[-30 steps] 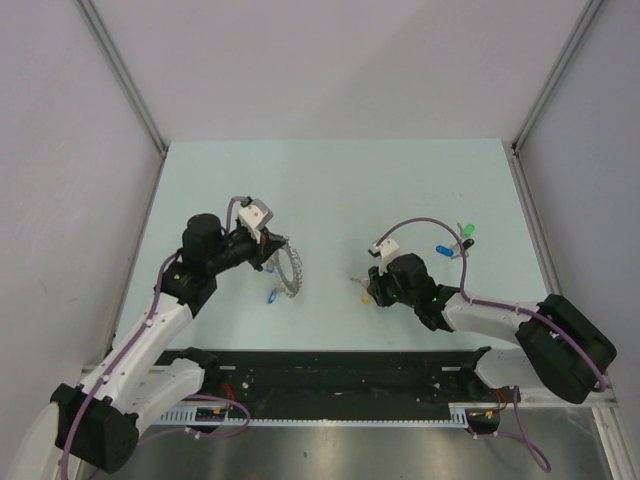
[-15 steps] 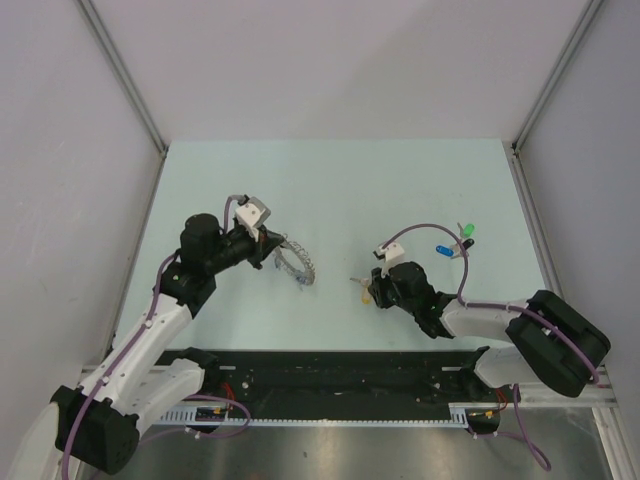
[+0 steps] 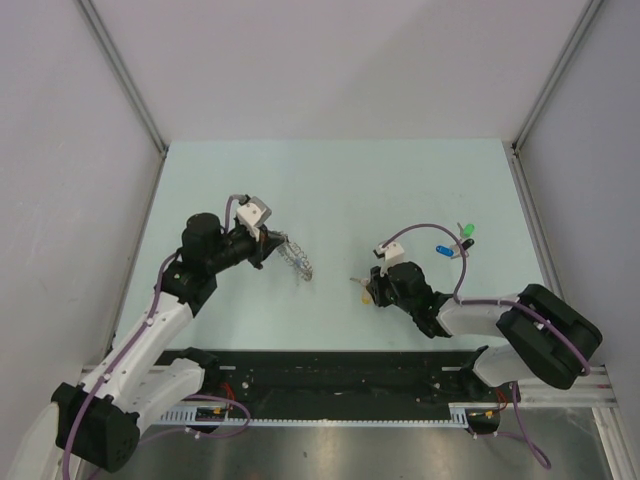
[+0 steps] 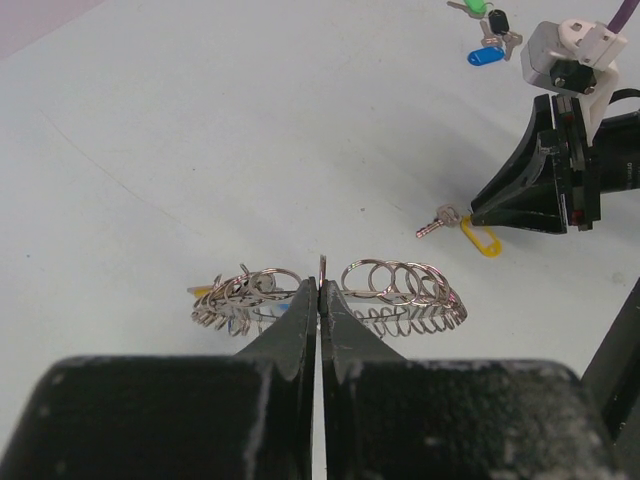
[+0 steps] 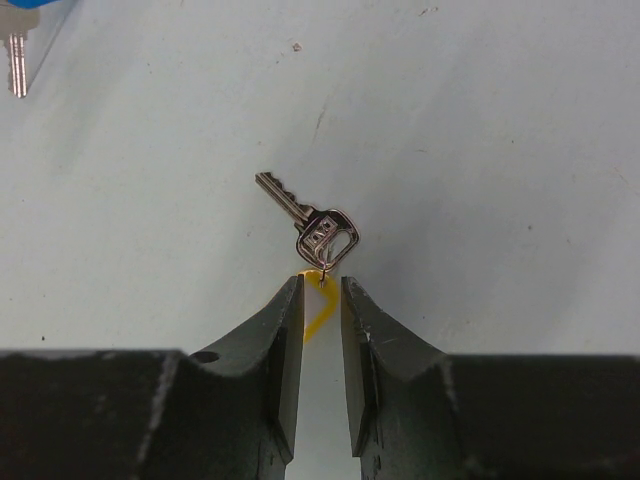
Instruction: Put the keys on the keyring
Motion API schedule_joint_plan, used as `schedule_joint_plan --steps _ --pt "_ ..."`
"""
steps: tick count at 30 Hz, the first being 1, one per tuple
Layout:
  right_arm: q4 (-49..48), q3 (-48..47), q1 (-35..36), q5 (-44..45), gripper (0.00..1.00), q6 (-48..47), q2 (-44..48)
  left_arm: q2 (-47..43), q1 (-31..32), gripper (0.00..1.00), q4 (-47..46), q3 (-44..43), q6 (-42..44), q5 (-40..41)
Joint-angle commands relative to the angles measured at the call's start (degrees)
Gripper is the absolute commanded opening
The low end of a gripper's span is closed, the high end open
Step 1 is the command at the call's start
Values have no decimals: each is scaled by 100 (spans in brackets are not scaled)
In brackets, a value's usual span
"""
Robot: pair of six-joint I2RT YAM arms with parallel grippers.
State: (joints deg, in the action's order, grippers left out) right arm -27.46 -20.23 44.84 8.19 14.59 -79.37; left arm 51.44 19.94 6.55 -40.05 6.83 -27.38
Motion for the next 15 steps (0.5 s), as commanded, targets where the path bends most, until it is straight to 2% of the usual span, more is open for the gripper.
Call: schedule_joint_plan --steps 1,15 --pt "-391 37 16 183 26 44 -87 15 -52 0 -391 -82 -94 -207" --pt "-558 37 16 192 22 35 -315 33 -52 0 -356 -90 -103 -295"
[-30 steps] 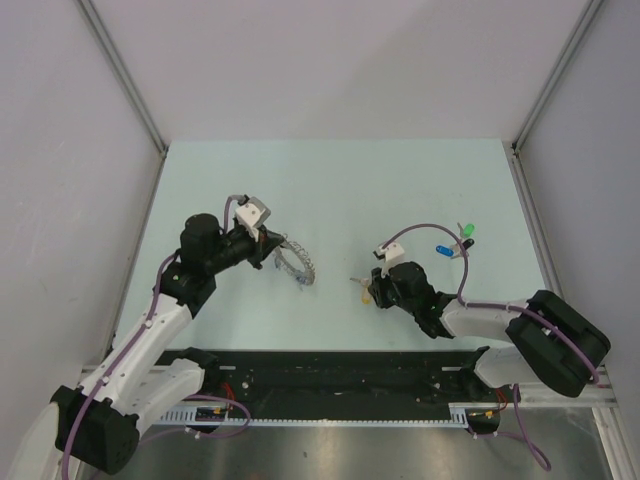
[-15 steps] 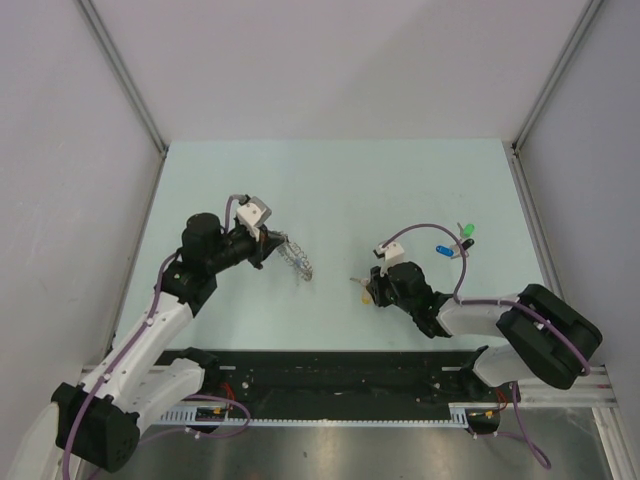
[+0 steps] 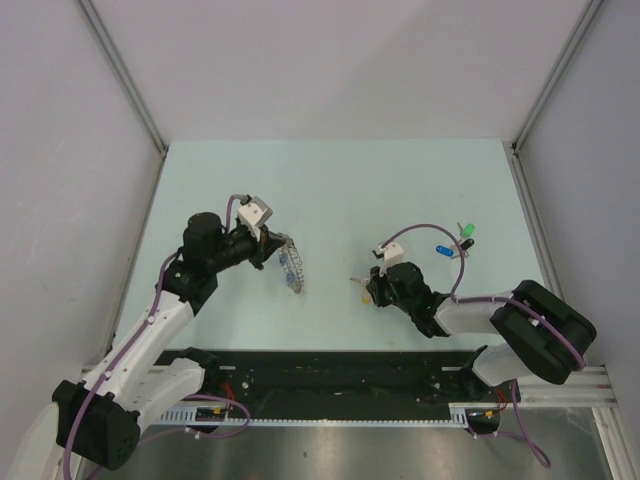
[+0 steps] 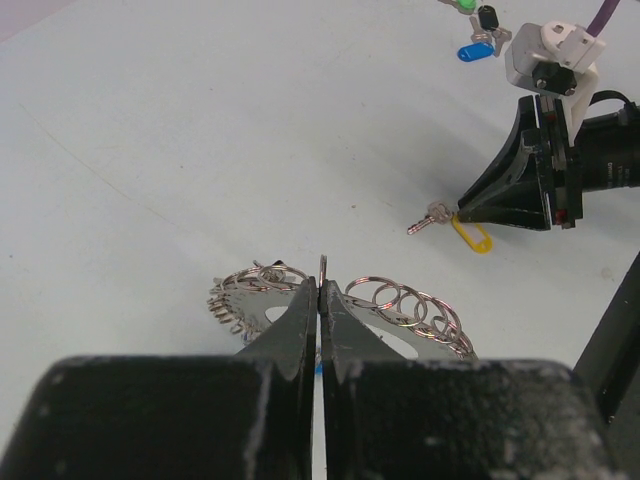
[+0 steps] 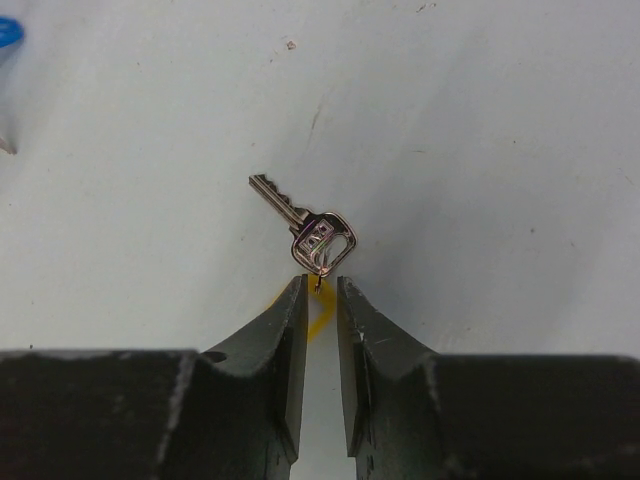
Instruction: Put the keys on the keyring
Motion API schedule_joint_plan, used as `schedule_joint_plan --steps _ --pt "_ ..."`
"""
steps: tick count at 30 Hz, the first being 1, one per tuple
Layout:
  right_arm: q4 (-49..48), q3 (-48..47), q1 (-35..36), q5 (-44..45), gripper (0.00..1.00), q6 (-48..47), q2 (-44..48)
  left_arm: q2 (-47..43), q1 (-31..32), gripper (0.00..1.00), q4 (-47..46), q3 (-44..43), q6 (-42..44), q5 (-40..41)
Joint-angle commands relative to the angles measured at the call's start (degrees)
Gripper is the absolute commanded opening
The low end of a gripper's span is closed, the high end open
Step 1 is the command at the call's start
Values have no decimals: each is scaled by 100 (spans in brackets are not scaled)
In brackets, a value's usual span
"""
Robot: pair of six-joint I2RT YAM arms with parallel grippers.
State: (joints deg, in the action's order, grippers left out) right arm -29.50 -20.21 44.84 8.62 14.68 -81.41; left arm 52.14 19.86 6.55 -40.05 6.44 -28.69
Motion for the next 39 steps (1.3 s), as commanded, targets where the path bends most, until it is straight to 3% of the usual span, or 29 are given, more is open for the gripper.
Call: schedule_joint_plan --steps 1,12,23,31,39 --pt "-364 34 7 131 22 26 -121 -29 -43 0 -364 -90 -81 -164" --pt "-434 34 -1 157 22 44 -209 -11 -43 1 -347 -108 -72 -207" --pt "-276 34 7 166 3 -87 124 42 -43 0 -312 -125 -37 -383" --pt "602 -80 16 -159 0 -579 1372 165 -43 0 -154 -231 77 -796" --pt "2456 -1071 34 -774 0 -1650 2453 410 -35 0 144 -459 437 -2104"
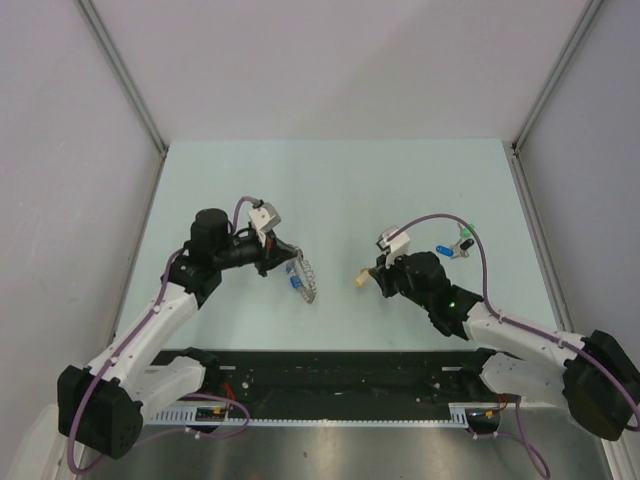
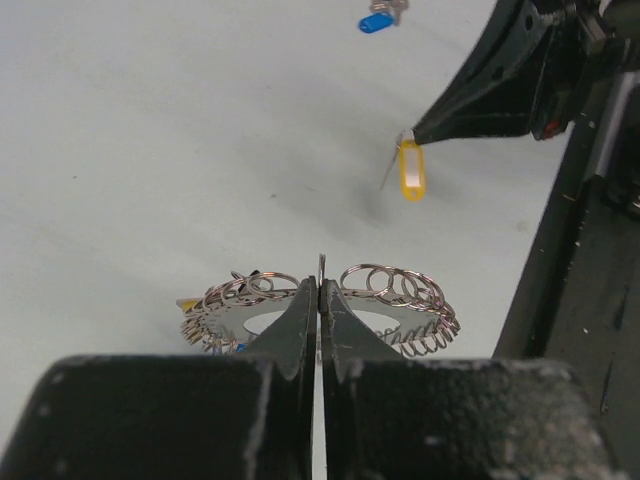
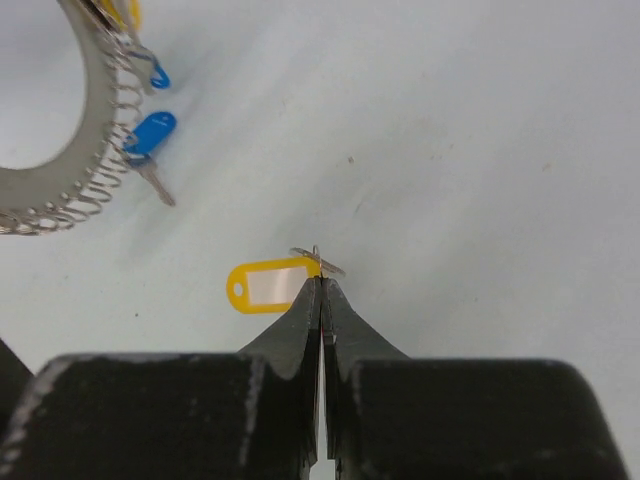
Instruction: Put the keys on the keyring
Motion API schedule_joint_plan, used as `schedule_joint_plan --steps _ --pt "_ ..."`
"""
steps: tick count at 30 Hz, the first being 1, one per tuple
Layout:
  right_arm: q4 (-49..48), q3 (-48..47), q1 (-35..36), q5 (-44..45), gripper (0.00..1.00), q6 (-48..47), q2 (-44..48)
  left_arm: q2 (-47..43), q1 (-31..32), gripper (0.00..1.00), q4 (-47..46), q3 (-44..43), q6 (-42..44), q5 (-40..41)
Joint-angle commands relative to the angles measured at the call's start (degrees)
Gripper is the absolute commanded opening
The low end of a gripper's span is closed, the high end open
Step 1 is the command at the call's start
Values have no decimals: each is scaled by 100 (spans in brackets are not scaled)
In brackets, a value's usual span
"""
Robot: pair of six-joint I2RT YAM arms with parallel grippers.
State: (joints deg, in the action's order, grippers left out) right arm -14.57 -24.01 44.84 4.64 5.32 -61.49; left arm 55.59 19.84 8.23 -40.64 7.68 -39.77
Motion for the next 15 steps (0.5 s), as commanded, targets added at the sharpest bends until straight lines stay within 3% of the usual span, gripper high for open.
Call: schedule_joint_plan --steps 1,8,15 --pt "1278 -788 25 -403 0 -847 611 83 -32 0 64 -470 400 -1198" --pt "2432 -1764 323 -1158 0 -1507 823 145 134 0 635 -594 1191 -1885" --pt "2801 -2511 938 -1036 0 -2105 543 277 407 0 1014 -664 1622 -2122"
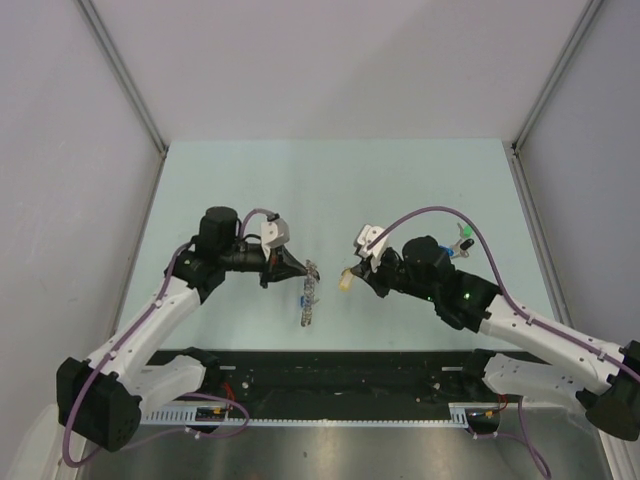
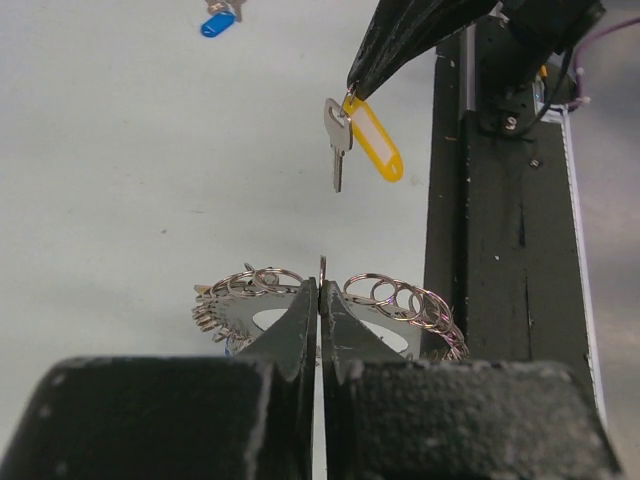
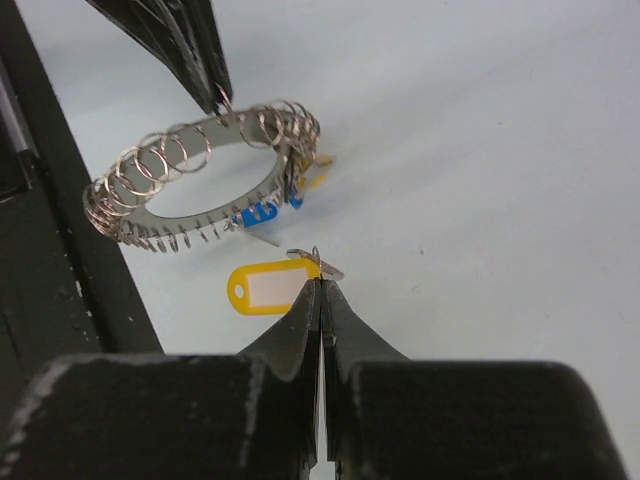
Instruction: Put the keys on the keyring
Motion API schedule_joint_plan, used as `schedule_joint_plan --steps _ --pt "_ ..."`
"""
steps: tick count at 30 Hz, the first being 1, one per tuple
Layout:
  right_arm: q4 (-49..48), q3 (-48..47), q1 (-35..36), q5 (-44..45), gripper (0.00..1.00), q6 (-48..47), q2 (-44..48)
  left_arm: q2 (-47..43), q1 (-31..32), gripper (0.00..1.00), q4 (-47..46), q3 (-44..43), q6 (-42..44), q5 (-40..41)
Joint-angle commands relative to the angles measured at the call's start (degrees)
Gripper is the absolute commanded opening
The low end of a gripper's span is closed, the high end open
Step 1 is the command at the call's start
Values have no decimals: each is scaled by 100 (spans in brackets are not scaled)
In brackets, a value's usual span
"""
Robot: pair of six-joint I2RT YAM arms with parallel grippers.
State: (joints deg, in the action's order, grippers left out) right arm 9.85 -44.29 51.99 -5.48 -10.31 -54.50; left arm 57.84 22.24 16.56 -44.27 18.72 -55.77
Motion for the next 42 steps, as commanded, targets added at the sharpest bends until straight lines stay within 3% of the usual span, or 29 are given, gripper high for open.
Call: schedule_joint_plan --steps 1,12,42 --pt "369 -545 329 11 0 -595 -201 60 210 0 207 -310 553 -532" --pt "545 -1116 848 -103 0 -1228 -790 174 465 0 287 -319 756 -575" --pt "448 -1336 971 -41 0 -1325 -1282 157 553 0 225 -293 791 -558"
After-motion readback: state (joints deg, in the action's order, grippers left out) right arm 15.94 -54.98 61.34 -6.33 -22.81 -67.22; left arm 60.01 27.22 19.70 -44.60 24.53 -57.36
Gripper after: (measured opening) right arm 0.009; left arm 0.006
